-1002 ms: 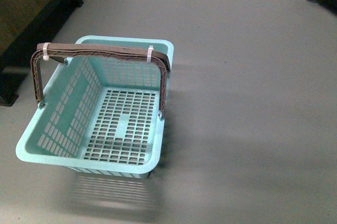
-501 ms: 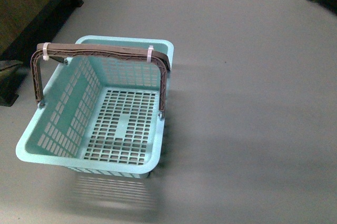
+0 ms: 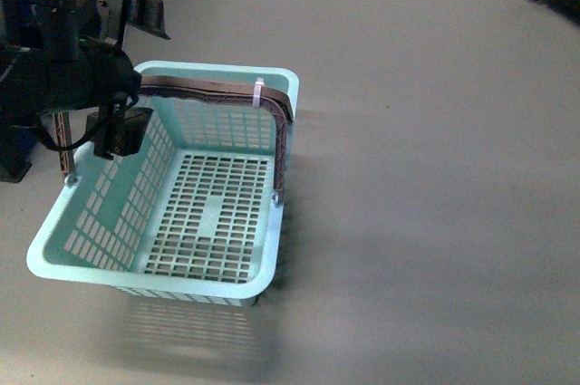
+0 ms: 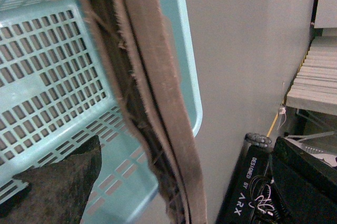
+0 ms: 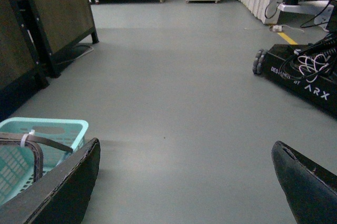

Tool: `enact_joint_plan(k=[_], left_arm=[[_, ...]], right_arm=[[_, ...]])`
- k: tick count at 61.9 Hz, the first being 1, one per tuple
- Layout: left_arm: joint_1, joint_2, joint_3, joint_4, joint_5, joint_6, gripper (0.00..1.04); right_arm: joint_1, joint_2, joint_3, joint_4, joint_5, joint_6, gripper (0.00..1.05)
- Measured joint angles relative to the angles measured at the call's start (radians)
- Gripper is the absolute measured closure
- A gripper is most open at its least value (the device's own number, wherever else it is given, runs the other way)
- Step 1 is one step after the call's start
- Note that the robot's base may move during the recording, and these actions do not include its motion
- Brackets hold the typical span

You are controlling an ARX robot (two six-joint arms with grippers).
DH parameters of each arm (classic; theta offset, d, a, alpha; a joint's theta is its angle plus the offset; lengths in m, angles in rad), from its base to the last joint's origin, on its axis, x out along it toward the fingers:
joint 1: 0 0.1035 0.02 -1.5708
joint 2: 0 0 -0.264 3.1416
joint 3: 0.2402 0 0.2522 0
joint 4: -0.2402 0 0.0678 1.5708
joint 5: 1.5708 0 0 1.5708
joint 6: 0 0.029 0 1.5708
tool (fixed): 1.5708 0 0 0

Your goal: Pick mango and avocado into basket

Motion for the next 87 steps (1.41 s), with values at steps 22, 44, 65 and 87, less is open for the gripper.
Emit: enact_joint_plan(k=[22,44,65,87], left_arm=[[-0.050,0.123,0.163,-0.070,-0.051,0.003,0.12],[-0.057,0.132,0.180,-0.116,-0.090,-0.019,0.69],[-0.059,-0.048,0.022,-0.187,-0.099,-0.101,0.89],[0.008,-0.637,-0.229,-0.364,-0.071,-0.109,0.89]], right_arm=[[0.000,0.000,0.000,0.000,0.000,0.000,0.09],[0.000,0.000,0.000,0.000,0.000,0.000,0.09],[0.000,0.000,0.000,0.000,0.000,0.000,0.09],[0.000,0.000,0.000,0.000,0.000,0.000,0.09]])
